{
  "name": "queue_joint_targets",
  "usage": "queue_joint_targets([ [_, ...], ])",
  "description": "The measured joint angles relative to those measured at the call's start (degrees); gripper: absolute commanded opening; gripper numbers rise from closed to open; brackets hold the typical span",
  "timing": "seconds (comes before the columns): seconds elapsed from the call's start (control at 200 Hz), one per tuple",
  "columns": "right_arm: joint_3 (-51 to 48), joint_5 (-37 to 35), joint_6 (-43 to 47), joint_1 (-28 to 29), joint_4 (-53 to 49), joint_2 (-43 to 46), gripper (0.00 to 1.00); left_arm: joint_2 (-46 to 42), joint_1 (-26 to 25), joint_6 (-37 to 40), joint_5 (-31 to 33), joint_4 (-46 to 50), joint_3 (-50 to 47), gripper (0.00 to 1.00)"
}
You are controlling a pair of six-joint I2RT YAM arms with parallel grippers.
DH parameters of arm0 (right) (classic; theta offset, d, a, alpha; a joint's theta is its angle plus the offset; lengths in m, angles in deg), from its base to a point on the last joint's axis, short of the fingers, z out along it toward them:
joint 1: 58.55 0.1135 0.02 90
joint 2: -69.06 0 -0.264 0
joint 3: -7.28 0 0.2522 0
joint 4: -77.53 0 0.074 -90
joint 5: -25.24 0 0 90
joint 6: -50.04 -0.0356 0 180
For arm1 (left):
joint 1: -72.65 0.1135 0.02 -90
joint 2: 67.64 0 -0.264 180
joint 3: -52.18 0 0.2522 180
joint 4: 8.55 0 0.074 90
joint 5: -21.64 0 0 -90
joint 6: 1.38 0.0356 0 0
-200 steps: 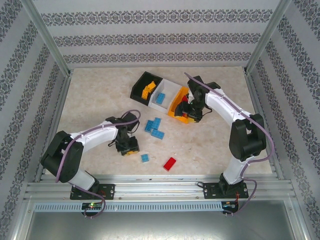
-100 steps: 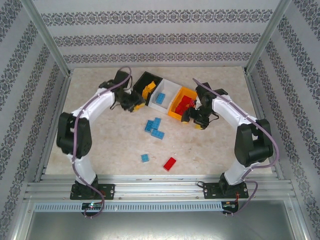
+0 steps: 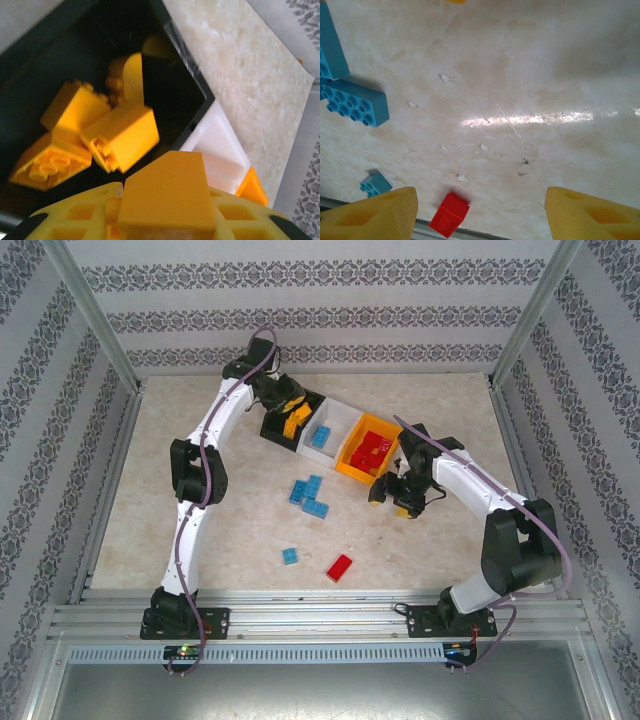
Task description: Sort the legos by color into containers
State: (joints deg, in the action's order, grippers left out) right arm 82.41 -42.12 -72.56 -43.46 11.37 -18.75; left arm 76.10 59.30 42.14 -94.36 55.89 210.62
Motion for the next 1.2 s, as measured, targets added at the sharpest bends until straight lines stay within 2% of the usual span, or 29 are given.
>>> queue_joint_targets([
  [0.145,0.0,0.0,-0.2,0.0,0.2,0.0,0.68,0.2,1.1,-0.3,0.3,1.1,0.9,0.56],
  [0.26,0.0,0.0,-0.2,0.0,0.2,0.0,0.69,0.2,1.9,-0.2,0.4,1.4,1.2,0.65],
  [0.61,1.6,-0.3,-0.5,4.0,0.1,0.0,0.69,-0.1,2.4,1.8,1.1,4.1,1.2,0.71],
  [0.774,4.5,-2.0,0.2,8.6,-1.5,-1.6,0.71,-4.0,2.6,5.7,2.7,7.6,-0.7,0.76],
  [0.904,5.7,-4.3,1.3,13.9,-3.4,-4.3,0.73,-14.4,2.1,10.4,5.4,9.4,-11.0,0.81],
  [1.034,5.3,-6.3,-0.4,17.9,-5.0,-6.8,0.75,-31.2,1.6,13.0,7.1,7.4,-31.2,0.86],
  [1.199,1.0,-6.3,-9.6,20.5,-4.1,-6.4,0.79,-48.8,1.4,13.9,7.8,4.8,-54.1,0.88],
])
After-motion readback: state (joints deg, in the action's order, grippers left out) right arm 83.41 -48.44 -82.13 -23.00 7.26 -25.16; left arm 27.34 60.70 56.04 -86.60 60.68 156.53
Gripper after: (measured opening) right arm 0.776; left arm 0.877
